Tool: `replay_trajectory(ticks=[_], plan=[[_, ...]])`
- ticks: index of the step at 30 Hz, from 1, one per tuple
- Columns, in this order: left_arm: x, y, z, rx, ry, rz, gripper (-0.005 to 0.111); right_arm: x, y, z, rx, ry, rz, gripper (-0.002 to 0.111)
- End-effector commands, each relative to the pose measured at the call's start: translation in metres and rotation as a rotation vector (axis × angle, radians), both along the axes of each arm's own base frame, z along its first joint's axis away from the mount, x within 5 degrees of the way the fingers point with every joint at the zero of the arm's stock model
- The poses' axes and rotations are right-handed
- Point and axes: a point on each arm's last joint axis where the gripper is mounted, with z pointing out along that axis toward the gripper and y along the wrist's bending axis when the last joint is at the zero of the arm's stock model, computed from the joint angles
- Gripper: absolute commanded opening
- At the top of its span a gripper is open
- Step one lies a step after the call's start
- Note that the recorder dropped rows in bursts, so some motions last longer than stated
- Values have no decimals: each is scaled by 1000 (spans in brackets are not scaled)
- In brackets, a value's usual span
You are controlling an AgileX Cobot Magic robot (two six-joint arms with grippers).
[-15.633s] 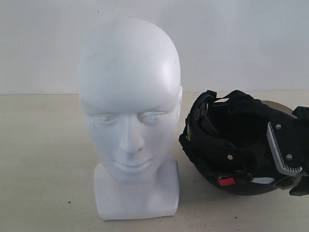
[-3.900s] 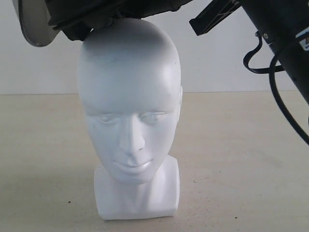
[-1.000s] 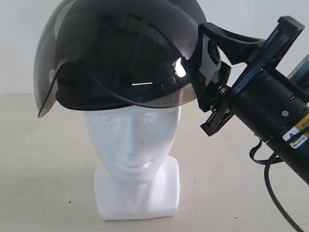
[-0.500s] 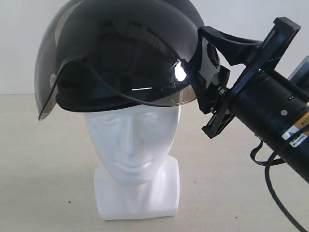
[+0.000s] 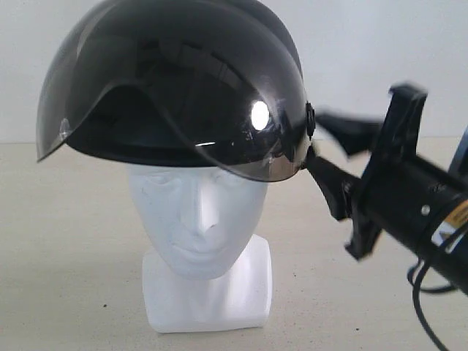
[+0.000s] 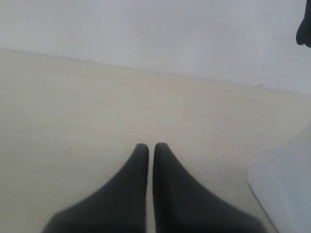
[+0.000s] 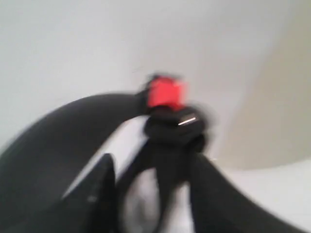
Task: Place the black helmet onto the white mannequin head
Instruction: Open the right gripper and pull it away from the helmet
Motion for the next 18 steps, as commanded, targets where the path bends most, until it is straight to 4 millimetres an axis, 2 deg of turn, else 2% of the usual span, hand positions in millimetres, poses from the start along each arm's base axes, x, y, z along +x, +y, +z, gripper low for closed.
replay_trajectory(ticks=[1, 10, 18], plan=[[0, 0, -1, -4, 2, -1, 4, -2, -4, -24, -139, 134, -10, 0], [0, 0, -1, -4, 2, -1, 4, -1, -6, -23, -133, 134, -30, 0], [0, 0, -1, -4, 2, -1, 4, -3, -12, -12, -297, -15, -68, 0]])
